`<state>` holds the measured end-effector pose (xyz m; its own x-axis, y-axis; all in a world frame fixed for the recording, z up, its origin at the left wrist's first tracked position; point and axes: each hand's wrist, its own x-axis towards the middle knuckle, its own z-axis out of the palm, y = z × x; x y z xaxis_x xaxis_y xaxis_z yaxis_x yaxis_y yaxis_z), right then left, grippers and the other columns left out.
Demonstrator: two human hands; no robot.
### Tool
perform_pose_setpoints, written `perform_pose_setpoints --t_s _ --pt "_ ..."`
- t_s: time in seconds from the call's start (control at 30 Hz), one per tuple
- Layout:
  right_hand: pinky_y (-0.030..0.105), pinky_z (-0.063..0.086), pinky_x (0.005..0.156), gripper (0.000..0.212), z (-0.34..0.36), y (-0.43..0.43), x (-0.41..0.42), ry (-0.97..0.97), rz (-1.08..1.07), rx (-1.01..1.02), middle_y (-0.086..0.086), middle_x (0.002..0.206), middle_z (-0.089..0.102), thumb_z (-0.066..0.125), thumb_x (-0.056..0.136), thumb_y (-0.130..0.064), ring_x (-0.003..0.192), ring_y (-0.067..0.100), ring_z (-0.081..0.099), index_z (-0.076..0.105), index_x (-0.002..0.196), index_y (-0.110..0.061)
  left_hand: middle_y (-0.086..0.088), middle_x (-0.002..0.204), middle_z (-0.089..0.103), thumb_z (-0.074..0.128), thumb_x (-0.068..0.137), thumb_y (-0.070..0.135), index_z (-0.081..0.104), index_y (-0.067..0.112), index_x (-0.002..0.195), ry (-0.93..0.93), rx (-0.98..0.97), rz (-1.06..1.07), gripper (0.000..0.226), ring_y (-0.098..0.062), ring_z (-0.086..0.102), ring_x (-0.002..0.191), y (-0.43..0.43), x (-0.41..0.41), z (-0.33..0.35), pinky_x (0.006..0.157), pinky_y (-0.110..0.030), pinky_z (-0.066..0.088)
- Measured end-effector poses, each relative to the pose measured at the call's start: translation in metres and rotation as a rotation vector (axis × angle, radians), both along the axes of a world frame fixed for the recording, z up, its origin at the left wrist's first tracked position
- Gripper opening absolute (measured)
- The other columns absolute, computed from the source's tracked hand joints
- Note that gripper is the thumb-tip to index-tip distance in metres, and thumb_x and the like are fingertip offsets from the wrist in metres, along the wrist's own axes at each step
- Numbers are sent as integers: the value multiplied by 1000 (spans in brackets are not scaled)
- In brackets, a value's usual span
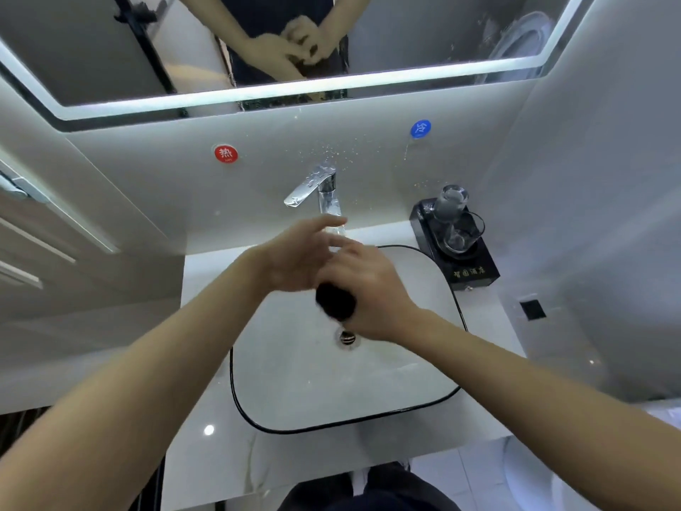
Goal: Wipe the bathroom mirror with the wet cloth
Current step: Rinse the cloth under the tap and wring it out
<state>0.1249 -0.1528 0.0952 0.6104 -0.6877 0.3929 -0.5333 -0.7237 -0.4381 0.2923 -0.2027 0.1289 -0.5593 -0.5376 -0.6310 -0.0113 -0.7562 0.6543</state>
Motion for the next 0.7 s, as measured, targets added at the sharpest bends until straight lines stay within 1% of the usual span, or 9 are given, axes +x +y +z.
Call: perform_pose_setpoints --t_s 0.07,0.13,0.23,0.3,0.33,0.43,0.5,0.57,0.7 --pt "33 56 82 27 22 -7 -3 -476 -365 373 -4 93 69 80 75 -9 87 16 65 71 95 -24 -19 107 68 53 82 31 64 7 120 53 -26 157 47 -37 66 95 19 8 -5 88 -42 52" --pt "31 57 72 24 36 -23 -9 -922 -675 607 -5 81 66 72 81 -4 73 13 65 65 87 -25 -15 129 69 51 69 11 59 14 135 0 -178 234 66 -34 65 113 41 5 -11 91 -39 49" --pt "33 54 62 14 40 -45 -26 -1372 -845 1179 6 81 63 68 93 -24 66 22 65 58 91 -16 25 140 55 58 67 0 43 36 149 -467 -825 54 91 -7 50 128 70 -1 -11 102 -24 44" --pt "39 56 70 43 45 -44 -33 -1380 -795 1561 15 89 70 56 97 -56 80 32 69 60 103 -14 41 143 36 75 79 6 26 40 156 -742 -1207 -116 98 0 37 136 75 2 -10 109 -14 33" --pt "41 55 74 56 46 -42 -35 -1395 -731 1661 16 88 73 44 98 -64 84 34 68 61 105 -12 37 148 33 81 81 14 22 39 158 -793 -1345 -161 101 -3 35 139 73 3 -7 112 -17 32" --pt "42 54 81 60 53 -35 -30 -1356 -647 1712 16 82 74 36 101 -60 85 33 68 66 100 -8 12 164 31 83 81 34 26 33 158 -824 -1619 -169 96 -15 44 142 63 4 7 107 -33 48" --pt "36 57 74 41 58 -29 -20 -1305 -617 1703 11 79 71 47 97 -46 75 28 69 68 92 -11 7 166 30 78 84 38 35 32 156 -802 -1732 -191 84 -21 52 137 58 1 17 94 -34 55" --pt "31 59 66 31 56 -26 -13 -1344 -606 1686 8 76 69 56 93 -40 68 24 69 68 89 -13 1 164 36 80 83 39 49 25 150 -729 -1786 -188 75 -24 54 136 59 -4 22 97 -37 55" --pt "43 59 87 42 54 -10 -11 -1476 -479 1689 12 91 73 68 83 -54 86 28 72 76 93 -13 -5 151 52 89 78 34 61 11 137 -587 -1702 22 69 -18 55 135 65 -17 25 106 -36 50"
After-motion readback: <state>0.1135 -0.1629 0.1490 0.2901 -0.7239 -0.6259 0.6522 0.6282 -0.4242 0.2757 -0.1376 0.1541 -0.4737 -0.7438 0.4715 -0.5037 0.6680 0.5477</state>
